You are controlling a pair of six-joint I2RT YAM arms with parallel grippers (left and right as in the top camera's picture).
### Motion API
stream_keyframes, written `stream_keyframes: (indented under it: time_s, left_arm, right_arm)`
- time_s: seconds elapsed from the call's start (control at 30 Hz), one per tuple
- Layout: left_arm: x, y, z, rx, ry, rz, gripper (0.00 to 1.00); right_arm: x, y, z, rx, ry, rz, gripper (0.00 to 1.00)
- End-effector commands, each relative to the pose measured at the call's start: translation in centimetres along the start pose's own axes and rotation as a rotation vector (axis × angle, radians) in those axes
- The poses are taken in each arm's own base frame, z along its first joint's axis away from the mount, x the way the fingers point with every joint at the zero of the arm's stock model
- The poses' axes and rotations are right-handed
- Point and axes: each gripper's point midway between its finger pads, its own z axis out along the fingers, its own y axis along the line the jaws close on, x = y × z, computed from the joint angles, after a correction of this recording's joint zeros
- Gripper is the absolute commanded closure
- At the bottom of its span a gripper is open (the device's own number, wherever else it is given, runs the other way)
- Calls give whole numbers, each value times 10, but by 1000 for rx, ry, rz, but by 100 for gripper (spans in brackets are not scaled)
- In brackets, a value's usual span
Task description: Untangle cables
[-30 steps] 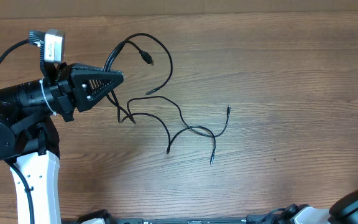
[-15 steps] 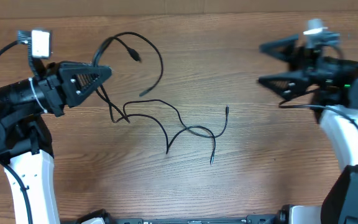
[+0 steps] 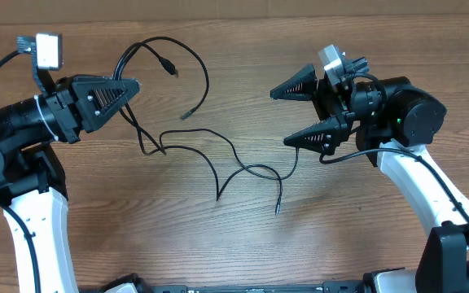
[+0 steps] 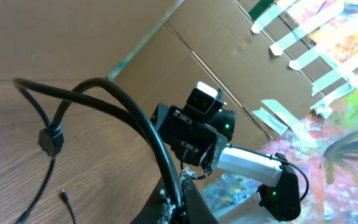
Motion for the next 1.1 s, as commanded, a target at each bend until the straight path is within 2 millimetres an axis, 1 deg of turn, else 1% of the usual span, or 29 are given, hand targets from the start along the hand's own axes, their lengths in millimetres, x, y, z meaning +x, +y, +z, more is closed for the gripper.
stream_keyframes:
  time_s: [0.0, 0.07, 0.13, 0.2, 0.37, 0.4, 0.5, 0.63, 0.7, 0.77, 0.8, 0.87, 0.9, 0.93, 1.0, 1.07]
  left_arm:
    - [0, -7, -1, -1, 18, 73, 96]
    - [0, -7, -1, -3, 17, 74, 96]
    - [-1, -10, -1, -3, 17, 77, 96]
    - [-4, -18, -1, -3, 13, 100, 96]
    - [-22, -53, -2, -8, 4, 220, 96]
    - [-27, -60, -5, -18, 0, 241, 96]
    - [-39, -69, -15, -60, -25, 265, 96]
    - [-54, -74, -35, -142, -82, 299, 96]
    - [-60, -75, -45, -182, -110, 303, 96]
    - [-64, -75, -55, -217, -138, 298, 96]
    - [-67, -75, -58, -229, -154, 299, 96]
    - [-72, -76, -64, -246, -182, 308, 96]
    - [-74, -76, -66, -252, -196, 310, 96]
    - [-76, -76, -68, -257, -212, 313, 96]
    - [-81, -77, -72, -260, -243, 324, 96]
    - [-87, -79, -74, -259, -275, 339, 96]
  right_arm:
    - [-2, 3, -6, 3, 31, -53, 0]
    - [-5, -1, -16, 34, 25, -66, 0]
    - [-14, -7, -29, 76, 16, -75, 0]
    - [-29, -13, -45, 124, 5, -66, 0]
    - [-76, -21, -85, 242, -23, -49, 1]
    - [-88, -20, -97, 275, -30, -53, 1]
    - [-111, -17, -121, 347, -44, -68, 1]
    - [-136, -10, -156, 460, -73, -104, 1]
    - [-151, -7, -180, 542, -111, -139, 1]
    - [-168, -5, -212, 651, -197, -151, 1]
    - [-176, -5, -233, 716, -258, -143, 1]
    - [-189, -7, -282, 857, -410, -94, 1]
    - [-190, -7, -309, 933, -475, -70, 1]
    - [-188, -7, -330, 993, -513, -53, 1]
    - [-179, -7, -363, 1096, -554, -24, 1]
    - [-166, -8, -393, 1195, -576, 6, 1]
